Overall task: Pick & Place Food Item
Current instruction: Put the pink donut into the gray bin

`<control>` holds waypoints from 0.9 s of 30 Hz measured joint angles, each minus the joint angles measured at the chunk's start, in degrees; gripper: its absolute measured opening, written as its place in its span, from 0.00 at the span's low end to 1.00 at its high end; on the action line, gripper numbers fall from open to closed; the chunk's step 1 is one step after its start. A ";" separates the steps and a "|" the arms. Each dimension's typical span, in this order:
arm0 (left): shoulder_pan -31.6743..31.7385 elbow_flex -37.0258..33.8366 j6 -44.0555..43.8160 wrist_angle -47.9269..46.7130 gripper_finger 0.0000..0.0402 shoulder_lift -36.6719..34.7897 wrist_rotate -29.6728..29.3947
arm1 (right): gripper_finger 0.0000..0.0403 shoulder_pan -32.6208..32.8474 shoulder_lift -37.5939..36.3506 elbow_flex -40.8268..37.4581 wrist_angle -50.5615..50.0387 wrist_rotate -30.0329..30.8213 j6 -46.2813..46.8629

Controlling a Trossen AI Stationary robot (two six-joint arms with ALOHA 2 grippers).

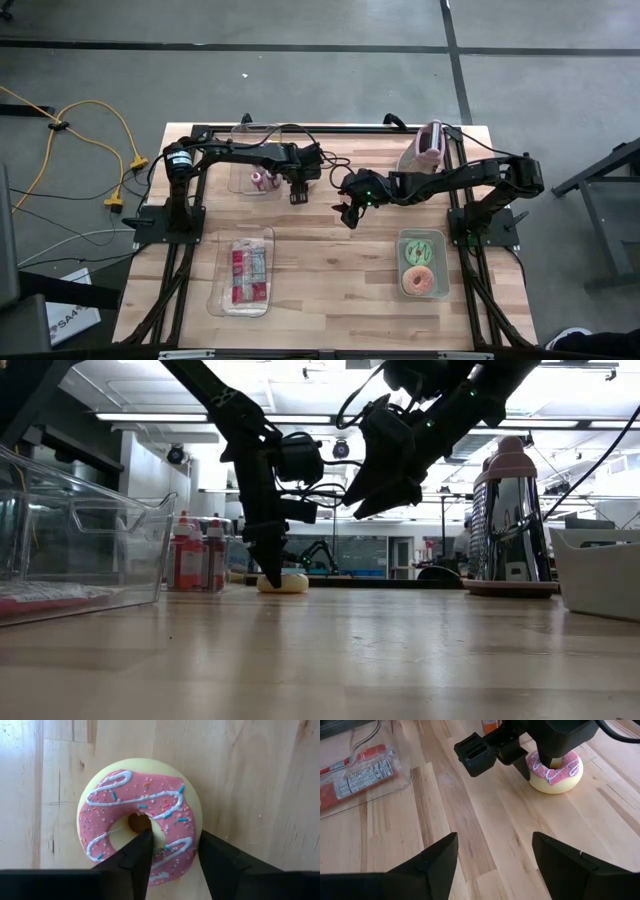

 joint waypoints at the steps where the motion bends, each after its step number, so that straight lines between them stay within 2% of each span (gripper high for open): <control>1: 0.00 0.00 0.00 0.00 0.36 0.00 0.00 | 0.61 0.00 0.00 0.00 0.00 0.00 0.02; 13: 0.00 0.09 0.68 0.07 0.35 -0.70 0.09 | 0.61 0.00 0.00 0.00 0.00 -0.02 0.00; 27: -0.28 0.17 6.63 -0.02 0.35 -9.04 0.48 | 0.61 0.00 0.00 0.00 0.70 -0.02 0.02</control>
